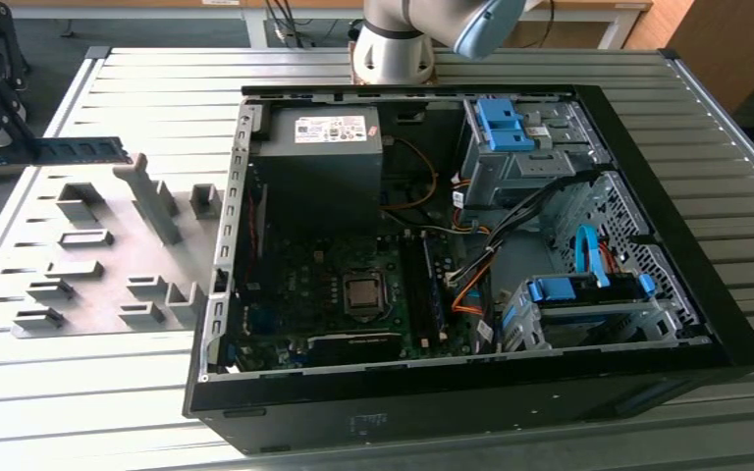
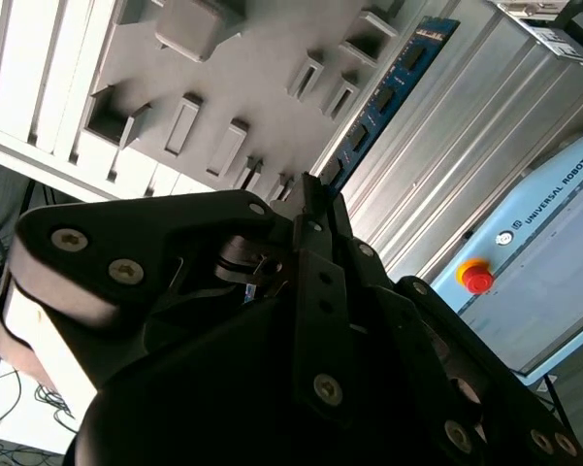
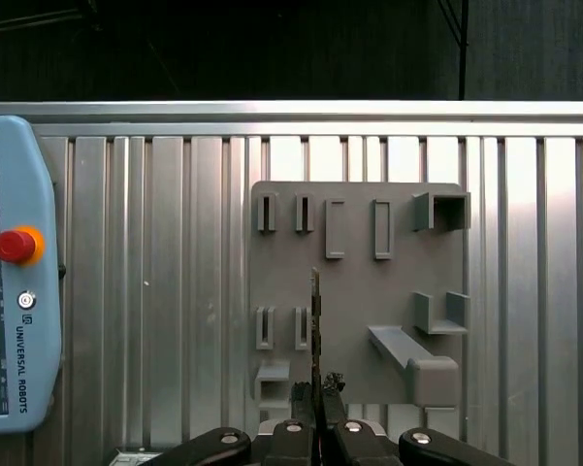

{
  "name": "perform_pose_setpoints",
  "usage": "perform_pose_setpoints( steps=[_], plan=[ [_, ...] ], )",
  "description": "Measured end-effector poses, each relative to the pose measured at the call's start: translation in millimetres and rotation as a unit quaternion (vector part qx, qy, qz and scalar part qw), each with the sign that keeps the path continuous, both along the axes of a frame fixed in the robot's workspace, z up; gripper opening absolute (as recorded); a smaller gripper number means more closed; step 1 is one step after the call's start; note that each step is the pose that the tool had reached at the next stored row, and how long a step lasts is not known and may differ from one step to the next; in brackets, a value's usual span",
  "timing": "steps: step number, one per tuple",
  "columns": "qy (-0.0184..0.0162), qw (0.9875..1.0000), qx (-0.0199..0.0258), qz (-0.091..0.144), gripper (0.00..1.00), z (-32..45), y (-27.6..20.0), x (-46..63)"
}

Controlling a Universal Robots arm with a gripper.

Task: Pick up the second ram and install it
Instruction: 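Pick up the second ram and move it above second insertion slot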

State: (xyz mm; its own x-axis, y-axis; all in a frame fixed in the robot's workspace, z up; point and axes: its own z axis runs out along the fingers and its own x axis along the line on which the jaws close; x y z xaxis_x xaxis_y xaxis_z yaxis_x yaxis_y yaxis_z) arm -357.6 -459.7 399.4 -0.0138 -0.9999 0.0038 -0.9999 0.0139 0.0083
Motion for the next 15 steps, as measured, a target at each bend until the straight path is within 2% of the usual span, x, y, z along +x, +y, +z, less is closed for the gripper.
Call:
perform_pose_setpoints(
  steps=[15],
  plan=[
    [0.0000, 1.0000, 0.0000, 0.000, 0.15, 0.0, 0.0, 6.9]
  ],
)
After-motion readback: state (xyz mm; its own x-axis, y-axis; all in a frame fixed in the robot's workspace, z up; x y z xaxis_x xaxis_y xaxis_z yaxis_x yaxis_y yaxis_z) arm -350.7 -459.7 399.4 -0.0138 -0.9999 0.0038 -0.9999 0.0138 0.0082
